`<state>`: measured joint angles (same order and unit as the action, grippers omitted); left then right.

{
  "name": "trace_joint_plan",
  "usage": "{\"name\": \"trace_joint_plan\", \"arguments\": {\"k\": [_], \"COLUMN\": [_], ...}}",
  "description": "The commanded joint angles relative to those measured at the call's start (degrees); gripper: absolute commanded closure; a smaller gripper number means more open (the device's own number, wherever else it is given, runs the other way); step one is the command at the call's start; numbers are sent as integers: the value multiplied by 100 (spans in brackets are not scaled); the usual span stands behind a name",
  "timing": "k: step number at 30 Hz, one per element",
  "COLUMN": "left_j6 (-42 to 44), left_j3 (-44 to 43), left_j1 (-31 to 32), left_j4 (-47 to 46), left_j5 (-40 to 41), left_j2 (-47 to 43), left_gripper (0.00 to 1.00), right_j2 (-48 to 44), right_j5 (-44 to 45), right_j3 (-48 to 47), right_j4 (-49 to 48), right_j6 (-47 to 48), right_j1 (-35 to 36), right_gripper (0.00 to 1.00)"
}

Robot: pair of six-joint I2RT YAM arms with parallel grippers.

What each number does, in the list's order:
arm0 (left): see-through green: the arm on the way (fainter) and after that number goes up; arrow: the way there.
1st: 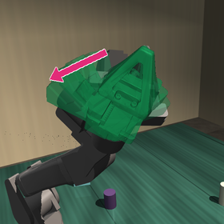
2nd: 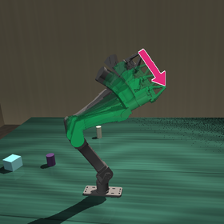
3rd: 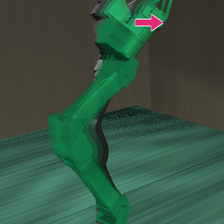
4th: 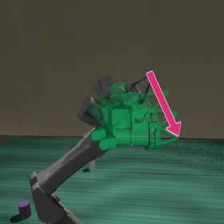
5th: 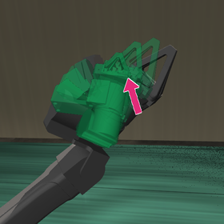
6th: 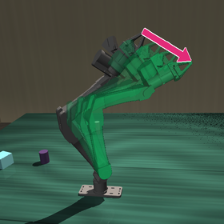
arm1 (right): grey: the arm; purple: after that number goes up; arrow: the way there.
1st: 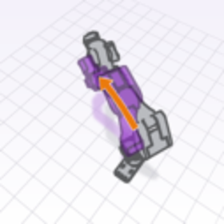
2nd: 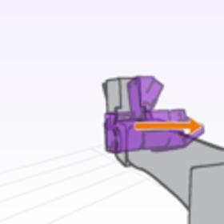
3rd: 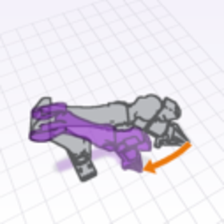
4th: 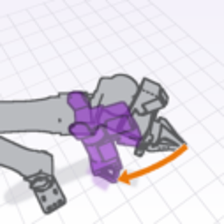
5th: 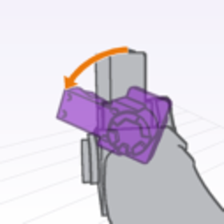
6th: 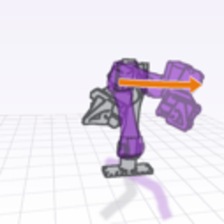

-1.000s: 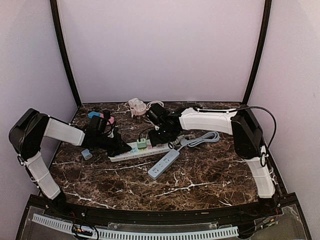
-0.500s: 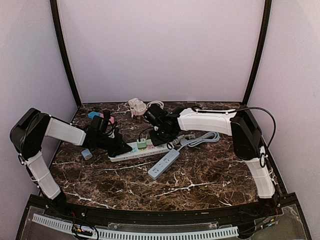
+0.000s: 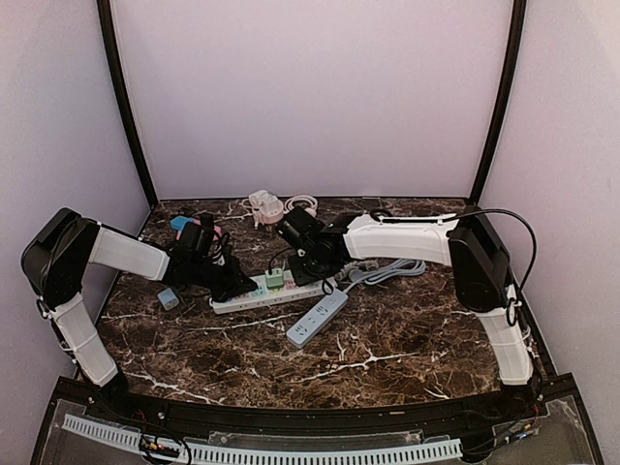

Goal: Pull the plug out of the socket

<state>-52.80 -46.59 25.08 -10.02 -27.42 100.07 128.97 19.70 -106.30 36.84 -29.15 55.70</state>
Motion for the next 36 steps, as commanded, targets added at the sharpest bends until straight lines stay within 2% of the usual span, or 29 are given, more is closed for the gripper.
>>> {"name": "trace_joint_plan", "arguments": {"k": [1, 11, 23, 36], "left_j6": [117, 116, 42, 0], "left_j3": [303, 317, 240, 298], "left_j1": [64, 131, 240, 287], "left_j4": [1294, 1366, 1379, 1383], "left_j5": [853, 940, 1020, 1101], "left_j2": [520, 534, 656, 671], "left_gripper": [100, 100, 100, 100], "right_j2": [-439, -822, -755, -1050], "right_j5": [82, -455, 24, -611], "right_j3": [77, 221, -1, 161], "right_j4": [-181, -352, -2, -146], "right_j6": [21, -96, -32, -118], "right_j1": [122, -45, 162, -96], "right_gripper": [83, 86, 86, 87]}}
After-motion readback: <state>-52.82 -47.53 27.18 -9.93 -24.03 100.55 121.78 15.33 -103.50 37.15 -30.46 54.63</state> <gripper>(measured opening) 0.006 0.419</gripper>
